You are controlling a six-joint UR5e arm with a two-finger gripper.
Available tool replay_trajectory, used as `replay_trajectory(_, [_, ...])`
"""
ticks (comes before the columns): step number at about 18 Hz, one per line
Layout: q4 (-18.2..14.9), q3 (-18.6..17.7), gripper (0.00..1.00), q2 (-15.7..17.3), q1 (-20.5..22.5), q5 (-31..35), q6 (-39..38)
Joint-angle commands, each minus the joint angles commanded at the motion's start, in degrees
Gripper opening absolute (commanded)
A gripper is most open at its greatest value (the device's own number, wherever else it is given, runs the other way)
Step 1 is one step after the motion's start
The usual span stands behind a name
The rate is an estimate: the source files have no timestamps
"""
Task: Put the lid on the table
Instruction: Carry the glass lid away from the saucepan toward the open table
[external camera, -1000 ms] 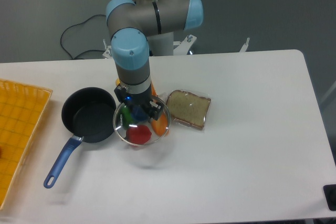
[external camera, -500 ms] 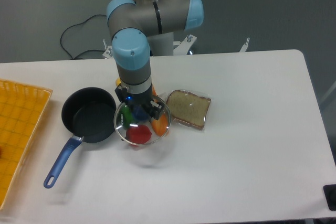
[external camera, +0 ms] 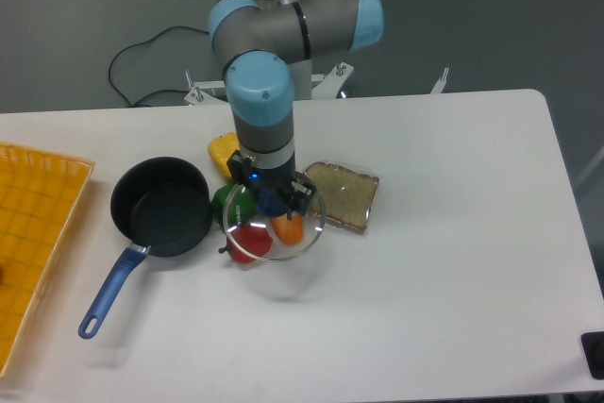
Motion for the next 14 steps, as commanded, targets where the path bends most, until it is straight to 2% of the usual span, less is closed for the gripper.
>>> replay_trajectory(4, [0.3, 0.3, 0.6, -0.7, 1.4, -0.1, 1.2])
replay_trajectory(6, [0.3, 1.5, 0.6, -1.8, 1.8, 0.0, 1.2])
replay_trajectory(11, [0.5, 3.7, 0.61, -4.7, 1.9, 0.3, 1.3])
replay_trajectory(14, [0.6, 5.7, 0.6, -7.5, 2.7, 0.4, 1.7])
